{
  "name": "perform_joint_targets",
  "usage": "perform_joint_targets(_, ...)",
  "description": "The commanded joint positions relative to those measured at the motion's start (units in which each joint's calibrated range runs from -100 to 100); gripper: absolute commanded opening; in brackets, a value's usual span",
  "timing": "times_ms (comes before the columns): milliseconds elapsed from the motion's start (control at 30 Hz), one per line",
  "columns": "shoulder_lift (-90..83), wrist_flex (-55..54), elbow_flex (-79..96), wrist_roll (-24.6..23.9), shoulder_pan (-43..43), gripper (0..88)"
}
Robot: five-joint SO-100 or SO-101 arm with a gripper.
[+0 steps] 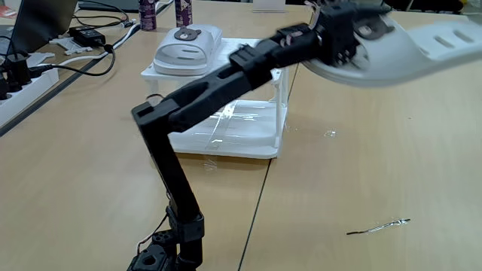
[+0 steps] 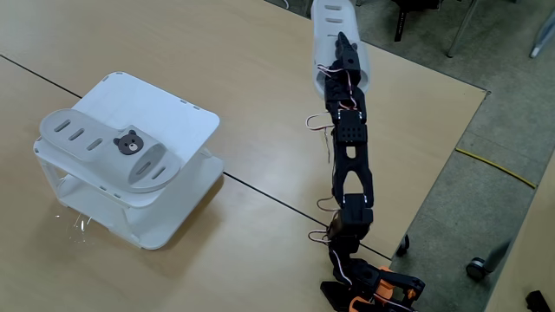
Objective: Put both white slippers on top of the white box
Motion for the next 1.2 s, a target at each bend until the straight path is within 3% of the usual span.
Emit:
perform_joint_targets(0,-9.6,0.3,-7.3,0.4,0.7,0.8)
perform_joint_targets(267,-10.6,0.3,-7.3,0.4,-0.6,0.8)
perform_joint_targets(500,-8.2,0.2,-6.2,0.4,-12.4,0.8)
perform_joint_targets(900,-5.7,0.2,-5.8,0.4,-40.8,0.8)
perform_joint_targets(1167,-5.5,0.2,-5.7,0.4,-47.1,0.8)
